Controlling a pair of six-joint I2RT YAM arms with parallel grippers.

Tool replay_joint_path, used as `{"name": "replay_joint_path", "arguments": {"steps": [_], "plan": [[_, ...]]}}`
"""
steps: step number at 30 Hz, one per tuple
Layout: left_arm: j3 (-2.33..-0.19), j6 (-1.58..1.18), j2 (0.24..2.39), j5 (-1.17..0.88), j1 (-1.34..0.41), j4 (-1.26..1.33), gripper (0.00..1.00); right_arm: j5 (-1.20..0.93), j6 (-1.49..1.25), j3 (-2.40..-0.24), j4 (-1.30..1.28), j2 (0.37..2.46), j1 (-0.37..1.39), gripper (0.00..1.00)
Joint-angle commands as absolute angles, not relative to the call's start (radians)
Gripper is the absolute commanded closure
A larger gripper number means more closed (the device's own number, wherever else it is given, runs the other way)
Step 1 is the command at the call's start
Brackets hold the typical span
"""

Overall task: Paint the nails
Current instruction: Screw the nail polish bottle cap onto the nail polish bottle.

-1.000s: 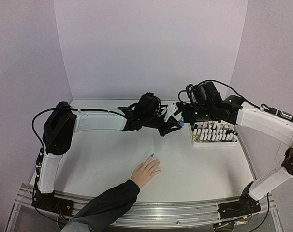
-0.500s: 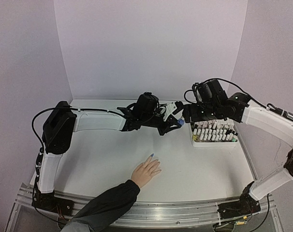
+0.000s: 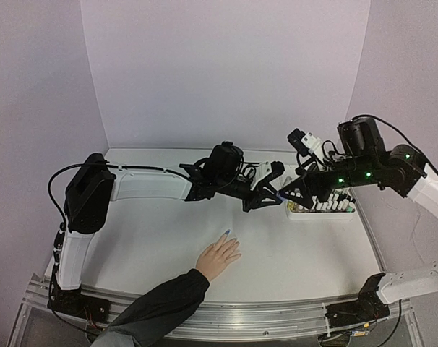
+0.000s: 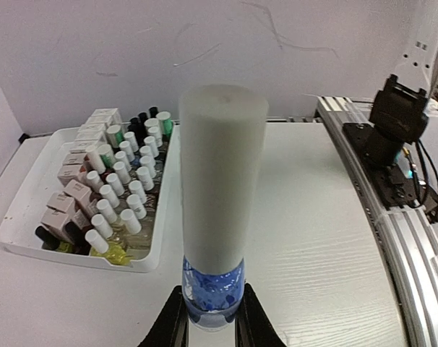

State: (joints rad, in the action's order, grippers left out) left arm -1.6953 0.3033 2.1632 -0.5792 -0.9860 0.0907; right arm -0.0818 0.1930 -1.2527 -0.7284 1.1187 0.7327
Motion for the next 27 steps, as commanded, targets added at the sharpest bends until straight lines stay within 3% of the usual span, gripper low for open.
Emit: {"name": "replay_joint_path", "arguments": {"steps": [1, 7, 14, 27], "plan": [[-1.747, 0.372, 2.112, -0.778, -0.979, 0.039, 1.00, -0.259, 0.390, -1.299, -0.972, 1.106, 0.672, 0.13], [-1.763, 0.435, 2.117, -0.862, -0.980, -0.036, 1.00, -0.239, 0.558, -1.303, -0.975, 1.121, 0.661, 0.33], [-1.798, 0.488, 2.129, -0.909, -0.985, -0.106, 1.00, -0.323, 0.620, -1.331, -0.920, 1.216, 0.637, 0.37], [-1.816, 0.525, 2.135, -0.948, -0.989, -0.158, 1.00, -0.371, 0.623, -1.311, -0.846, 1.223, 0.620, 0.64]]}}
